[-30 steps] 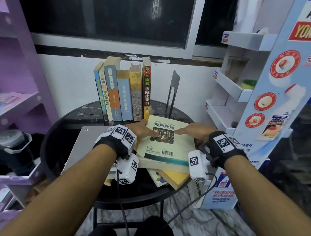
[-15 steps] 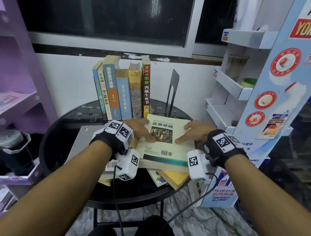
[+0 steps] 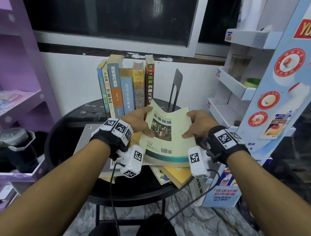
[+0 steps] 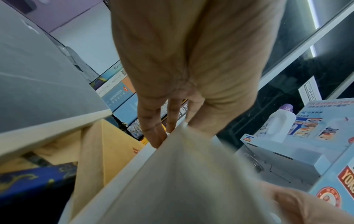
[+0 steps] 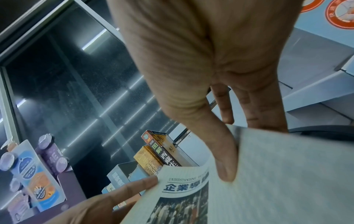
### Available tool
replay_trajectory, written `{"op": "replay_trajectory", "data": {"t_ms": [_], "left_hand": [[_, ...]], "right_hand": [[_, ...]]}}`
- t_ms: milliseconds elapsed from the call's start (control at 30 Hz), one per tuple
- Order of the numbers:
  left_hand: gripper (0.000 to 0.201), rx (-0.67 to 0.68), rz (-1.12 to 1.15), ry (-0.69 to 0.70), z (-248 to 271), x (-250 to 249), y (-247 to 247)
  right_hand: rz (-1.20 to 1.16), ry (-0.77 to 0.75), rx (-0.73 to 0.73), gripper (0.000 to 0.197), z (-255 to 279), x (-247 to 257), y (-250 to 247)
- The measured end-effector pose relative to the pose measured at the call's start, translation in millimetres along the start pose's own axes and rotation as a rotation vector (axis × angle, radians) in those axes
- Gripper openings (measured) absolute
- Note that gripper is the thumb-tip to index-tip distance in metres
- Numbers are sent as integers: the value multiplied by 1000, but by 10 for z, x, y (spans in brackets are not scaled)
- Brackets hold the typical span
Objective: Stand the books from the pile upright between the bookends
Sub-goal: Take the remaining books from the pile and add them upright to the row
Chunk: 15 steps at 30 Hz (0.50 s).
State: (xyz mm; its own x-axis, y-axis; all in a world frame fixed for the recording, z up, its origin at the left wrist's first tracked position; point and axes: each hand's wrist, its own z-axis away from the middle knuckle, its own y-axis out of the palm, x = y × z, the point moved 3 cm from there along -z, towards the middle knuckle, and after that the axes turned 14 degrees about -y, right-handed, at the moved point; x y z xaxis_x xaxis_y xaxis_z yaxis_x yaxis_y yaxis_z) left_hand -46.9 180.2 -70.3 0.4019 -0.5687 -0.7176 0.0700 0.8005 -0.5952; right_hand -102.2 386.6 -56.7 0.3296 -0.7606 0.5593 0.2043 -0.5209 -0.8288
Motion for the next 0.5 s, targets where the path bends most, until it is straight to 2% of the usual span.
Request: {"op": "replay_trajectory", "data": {"t_ms": [233,500], "left_hand": [[109,-44,209,106,108,-29,-54],[124,-129,431,345,233,-172,-236]], "right_hand": [[-69,-126,-181,91,83,25,-96],[-151,-262,-421,106,60,124,-178]]}}
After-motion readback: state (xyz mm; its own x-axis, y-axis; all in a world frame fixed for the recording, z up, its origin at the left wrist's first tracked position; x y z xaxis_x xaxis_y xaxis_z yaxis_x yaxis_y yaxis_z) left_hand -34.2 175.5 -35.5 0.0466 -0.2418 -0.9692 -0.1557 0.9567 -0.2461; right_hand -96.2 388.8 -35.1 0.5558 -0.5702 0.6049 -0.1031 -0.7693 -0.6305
